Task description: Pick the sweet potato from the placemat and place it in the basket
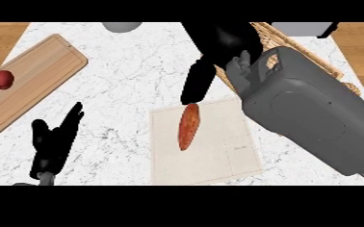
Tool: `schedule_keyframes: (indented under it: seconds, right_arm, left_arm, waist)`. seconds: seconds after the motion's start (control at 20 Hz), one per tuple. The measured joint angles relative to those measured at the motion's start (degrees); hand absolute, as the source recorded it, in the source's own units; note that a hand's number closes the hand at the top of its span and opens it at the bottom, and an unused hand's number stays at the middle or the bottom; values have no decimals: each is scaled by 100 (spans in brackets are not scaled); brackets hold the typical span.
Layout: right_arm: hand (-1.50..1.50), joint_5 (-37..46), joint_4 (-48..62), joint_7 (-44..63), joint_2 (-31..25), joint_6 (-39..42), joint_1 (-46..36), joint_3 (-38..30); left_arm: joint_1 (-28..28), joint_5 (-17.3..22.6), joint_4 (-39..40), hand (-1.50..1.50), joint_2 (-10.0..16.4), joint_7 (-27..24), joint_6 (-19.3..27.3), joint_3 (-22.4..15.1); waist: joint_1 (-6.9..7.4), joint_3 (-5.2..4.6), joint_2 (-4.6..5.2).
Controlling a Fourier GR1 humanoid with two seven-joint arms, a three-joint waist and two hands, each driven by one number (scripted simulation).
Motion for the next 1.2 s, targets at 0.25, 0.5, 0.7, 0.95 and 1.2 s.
schedule_keyframes:
  seconds: [0.25, 0.5, 0.7, 0.95, 1.2]
  right_arm:
    - [-150, -1044, -125, 485, -426, 1140, -307, -268]
    - [-150, -1762, -333, 678, -748, 1498, -410, -289]
    - [-150, -2073, -513, 757, -943, 1565, -334, -252]
    - [-150, -2032, -718, 766, -941, 1454, -70, -160]
    - [-150, -1663, -943, 764, -704, 1184, 327, 52]
  left_arm:
    - [59, 3, -97, 0, 15, 23, -26, 43]
    - [97, -40, -149, 0, -31, 37, -14, 51]
    - [148, -65, -236, 0, -24, 86, -24, 74]
    - [107, -116, -279, 0, -72, 206, -33, 73]
    - [109, -205, -325, 0, -121, 273, -20, 68]
  waist:
    - [-1, 3, 30]
    - [-5, 6, 43]
    - [21, 4, 59]
    - [55, 10, 83]
    - [84, 8, 98]
